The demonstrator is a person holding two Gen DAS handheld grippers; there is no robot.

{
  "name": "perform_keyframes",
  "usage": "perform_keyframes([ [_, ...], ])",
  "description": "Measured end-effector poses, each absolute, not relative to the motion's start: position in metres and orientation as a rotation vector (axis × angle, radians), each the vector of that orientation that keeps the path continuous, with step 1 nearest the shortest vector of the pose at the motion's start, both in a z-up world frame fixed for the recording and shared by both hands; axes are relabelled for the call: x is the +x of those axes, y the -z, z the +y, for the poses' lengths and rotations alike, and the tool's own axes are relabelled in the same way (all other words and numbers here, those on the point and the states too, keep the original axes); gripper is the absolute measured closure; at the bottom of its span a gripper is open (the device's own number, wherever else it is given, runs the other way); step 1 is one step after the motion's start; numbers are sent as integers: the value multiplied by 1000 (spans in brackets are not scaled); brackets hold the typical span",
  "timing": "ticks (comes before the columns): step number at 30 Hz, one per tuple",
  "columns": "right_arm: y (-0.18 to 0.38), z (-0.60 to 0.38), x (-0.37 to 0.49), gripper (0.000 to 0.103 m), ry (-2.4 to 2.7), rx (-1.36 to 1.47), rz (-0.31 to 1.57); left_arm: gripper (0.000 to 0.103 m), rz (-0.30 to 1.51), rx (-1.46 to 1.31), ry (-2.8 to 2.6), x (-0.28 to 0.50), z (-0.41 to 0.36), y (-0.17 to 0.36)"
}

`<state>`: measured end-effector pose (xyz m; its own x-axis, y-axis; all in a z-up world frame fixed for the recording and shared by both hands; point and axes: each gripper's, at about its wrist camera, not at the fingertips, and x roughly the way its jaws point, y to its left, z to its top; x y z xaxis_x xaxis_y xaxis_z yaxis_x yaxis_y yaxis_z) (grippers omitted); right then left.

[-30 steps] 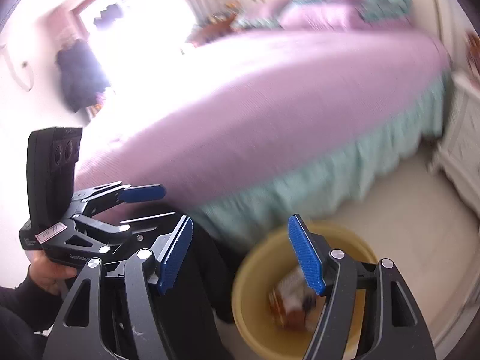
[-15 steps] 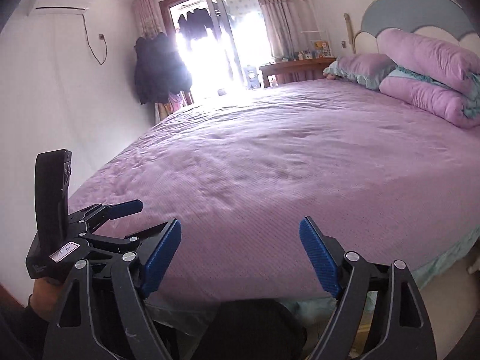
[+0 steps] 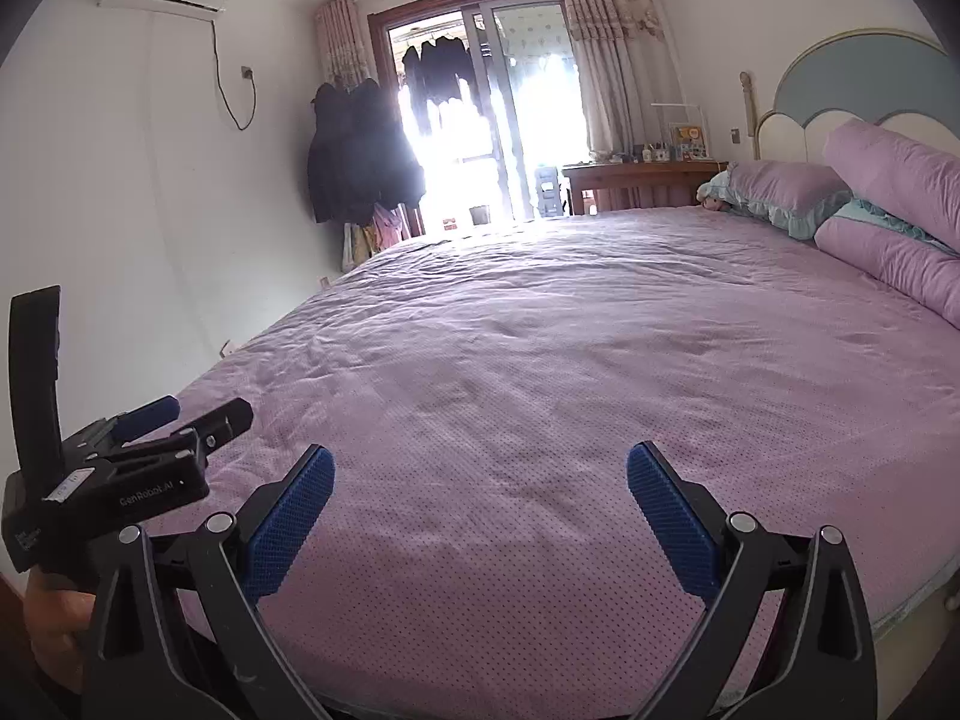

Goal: Collect trash

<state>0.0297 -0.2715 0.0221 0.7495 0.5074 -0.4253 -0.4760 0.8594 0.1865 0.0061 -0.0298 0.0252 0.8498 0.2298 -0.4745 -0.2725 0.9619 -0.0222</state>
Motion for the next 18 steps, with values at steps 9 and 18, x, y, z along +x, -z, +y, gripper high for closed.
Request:
perform_keyframes([
  [9,-18,-239,36,8,-600,34,504,4,433,-137,-334,-5,6,-43],
  [18,-2,-235,54,8,-587,45,562,4,429,-119,-448,7,23,-38],
])
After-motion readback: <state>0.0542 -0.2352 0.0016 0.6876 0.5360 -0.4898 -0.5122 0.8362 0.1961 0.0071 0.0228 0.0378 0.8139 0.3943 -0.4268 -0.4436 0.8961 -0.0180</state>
